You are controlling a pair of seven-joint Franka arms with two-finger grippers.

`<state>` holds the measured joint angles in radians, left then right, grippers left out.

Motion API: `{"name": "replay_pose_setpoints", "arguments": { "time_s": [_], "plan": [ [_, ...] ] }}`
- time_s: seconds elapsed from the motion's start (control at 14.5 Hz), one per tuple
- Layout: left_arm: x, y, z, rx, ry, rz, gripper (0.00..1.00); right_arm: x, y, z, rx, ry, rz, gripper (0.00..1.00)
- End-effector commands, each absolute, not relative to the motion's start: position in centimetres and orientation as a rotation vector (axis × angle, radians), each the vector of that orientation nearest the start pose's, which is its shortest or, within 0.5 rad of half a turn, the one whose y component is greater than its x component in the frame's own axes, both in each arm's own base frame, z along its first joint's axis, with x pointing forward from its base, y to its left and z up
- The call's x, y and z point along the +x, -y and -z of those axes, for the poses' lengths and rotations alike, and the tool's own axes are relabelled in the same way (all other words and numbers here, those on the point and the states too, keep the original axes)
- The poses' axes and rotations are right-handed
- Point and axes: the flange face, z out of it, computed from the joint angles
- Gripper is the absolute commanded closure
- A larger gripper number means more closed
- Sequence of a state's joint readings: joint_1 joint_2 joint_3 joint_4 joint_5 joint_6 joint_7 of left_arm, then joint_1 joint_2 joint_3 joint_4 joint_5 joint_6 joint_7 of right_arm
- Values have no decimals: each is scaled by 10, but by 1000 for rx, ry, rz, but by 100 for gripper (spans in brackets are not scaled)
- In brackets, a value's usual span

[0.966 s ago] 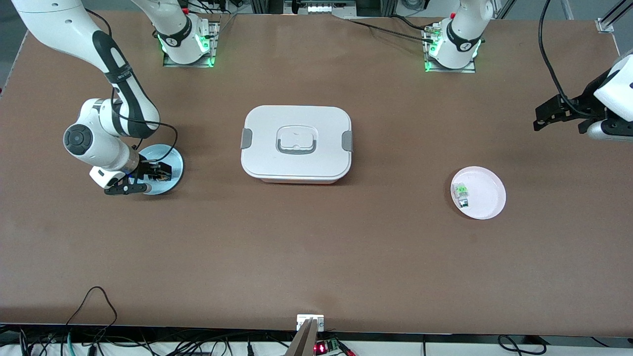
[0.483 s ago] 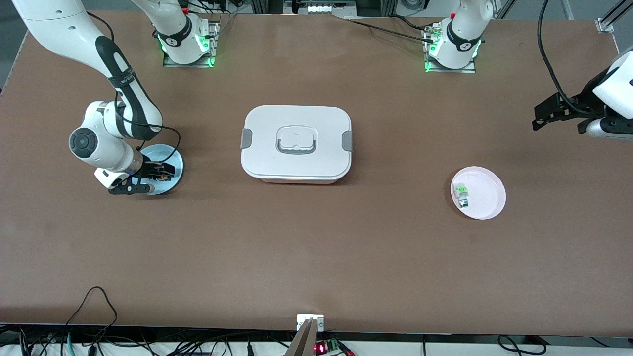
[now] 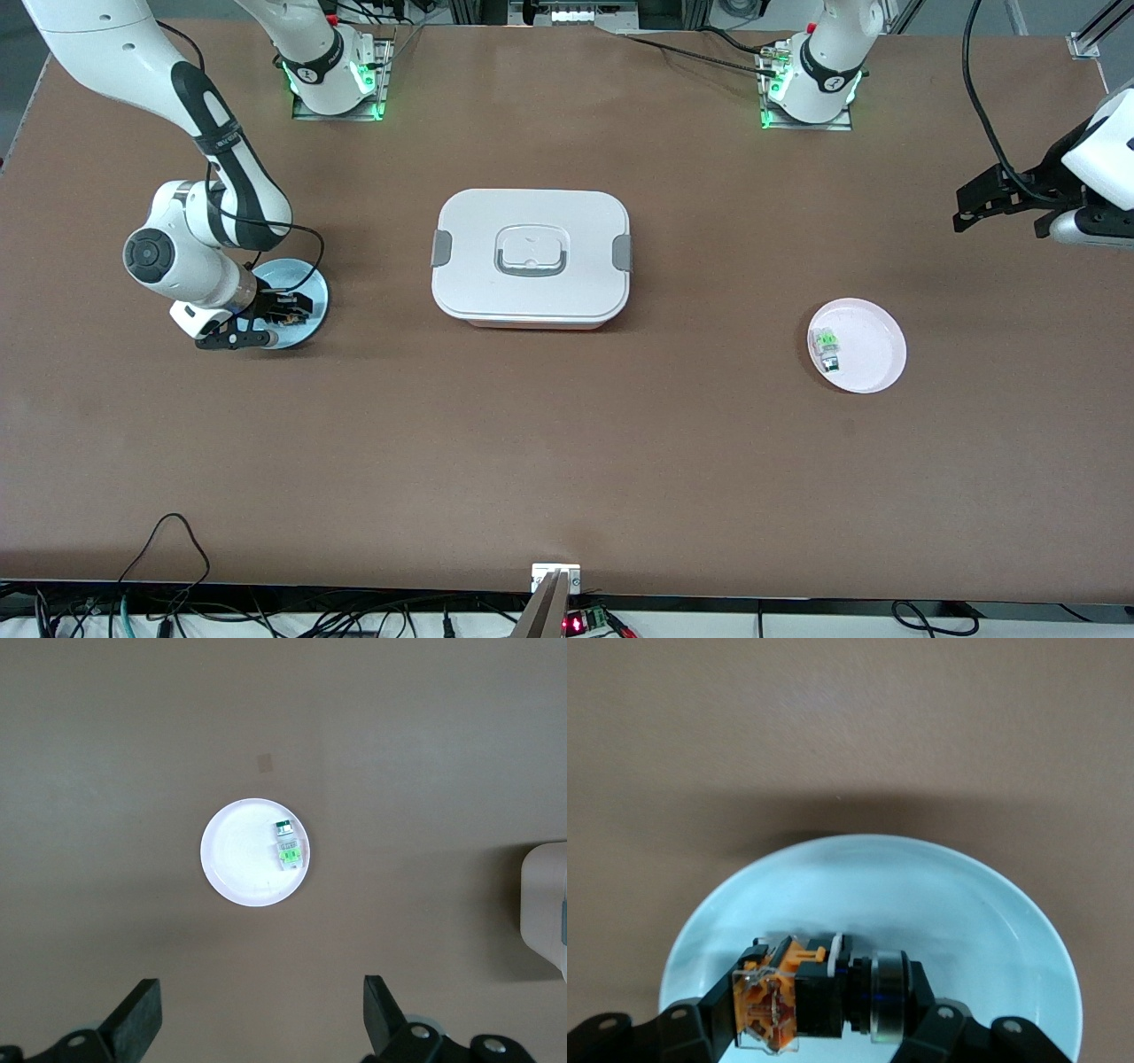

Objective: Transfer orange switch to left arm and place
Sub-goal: 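Lower the right gripper and close it on the orange switch, then lift the switch with the right gripper over the white box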

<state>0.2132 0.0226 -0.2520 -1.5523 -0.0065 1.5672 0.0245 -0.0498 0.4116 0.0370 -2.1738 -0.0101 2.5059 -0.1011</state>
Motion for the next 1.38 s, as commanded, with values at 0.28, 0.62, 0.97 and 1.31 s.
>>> {"name": "replay_pose_setpoints", "arguments": {
  "time_s": [0.28,0.62,0.97,1.31],
  "plan": [
    [558,28,-628,-3171,-144,10,0,549,-81,-328,-3047,409,-5,100],
    [559,36,-622,-3242,-150,-12,0,552,-136,-374,-2743,641,160,100],
    [564,41,-606,-3297,-147,-77,0,553,-252,-449,-2534,920,341,100],
    [571,53,-569,-3411,-164,-301,0,536,-344,-508,-2368,1065,507,100]
  ]
}}
